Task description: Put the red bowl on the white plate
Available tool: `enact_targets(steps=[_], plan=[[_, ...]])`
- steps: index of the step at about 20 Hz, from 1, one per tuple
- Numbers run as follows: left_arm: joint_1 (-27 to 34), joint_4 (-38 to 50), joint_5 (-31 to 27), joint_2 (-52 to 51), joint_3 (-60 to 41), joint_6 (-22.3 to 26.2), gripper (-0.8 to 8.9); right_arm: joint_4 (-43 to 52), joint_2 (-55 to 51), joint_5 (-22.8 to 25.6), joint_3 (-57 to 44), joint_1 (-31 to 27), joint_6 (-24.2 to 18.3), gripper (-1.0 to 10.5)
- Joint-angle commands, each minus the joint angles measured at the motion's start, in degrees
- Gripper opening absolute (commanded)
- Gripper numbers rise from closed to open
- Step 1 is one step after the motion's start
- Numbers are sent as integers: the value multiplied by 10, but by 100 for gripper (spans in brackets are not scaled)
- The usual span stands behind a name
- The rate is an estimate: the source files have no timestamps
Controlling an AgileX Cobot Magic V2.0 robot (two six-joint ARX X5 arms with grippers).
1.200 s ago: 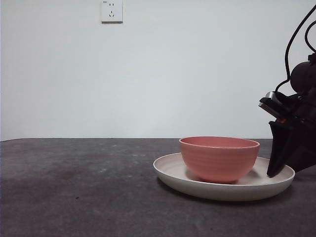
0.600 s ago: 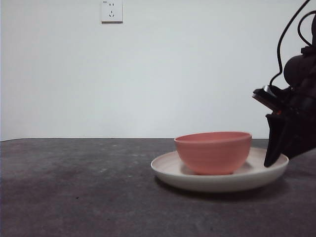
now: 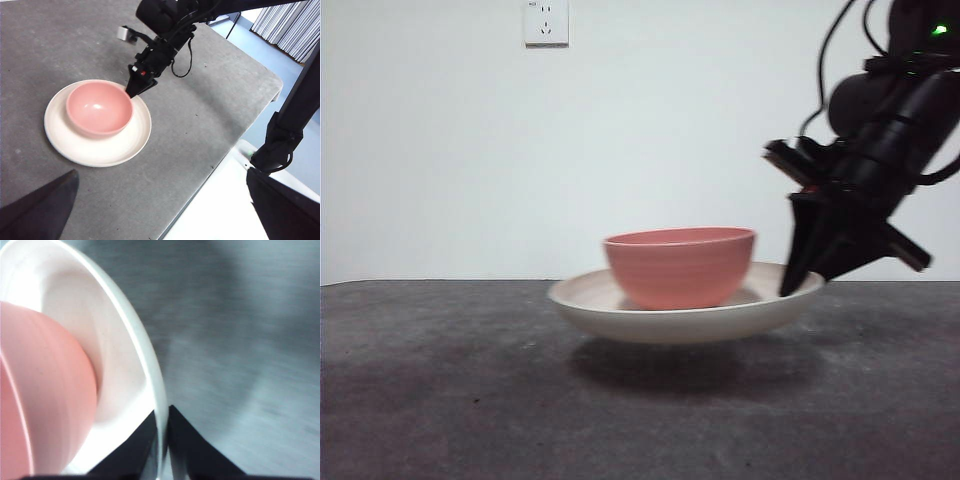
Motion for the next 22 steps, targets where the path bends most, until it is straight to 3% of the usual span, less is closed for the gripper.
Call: enact_targets(steps=[1, 5, 16, 22], plan=[[-5, 5, -3, 4, 7, 0, 625, 26, 13, -4, 12, 29, 39, 5], [-5, 5, -3, 4, 7, 0, 625, 52, 32, -4, 12, 66, 71, 5], [-5, 2, -3, 4, 7, 0, 625, 75, 80, 0, 12, 93, 78, 7], [-5, 2, -3, 4, 7, 1, 625, 60, 72, 2, 12, 87, 76, 116]])
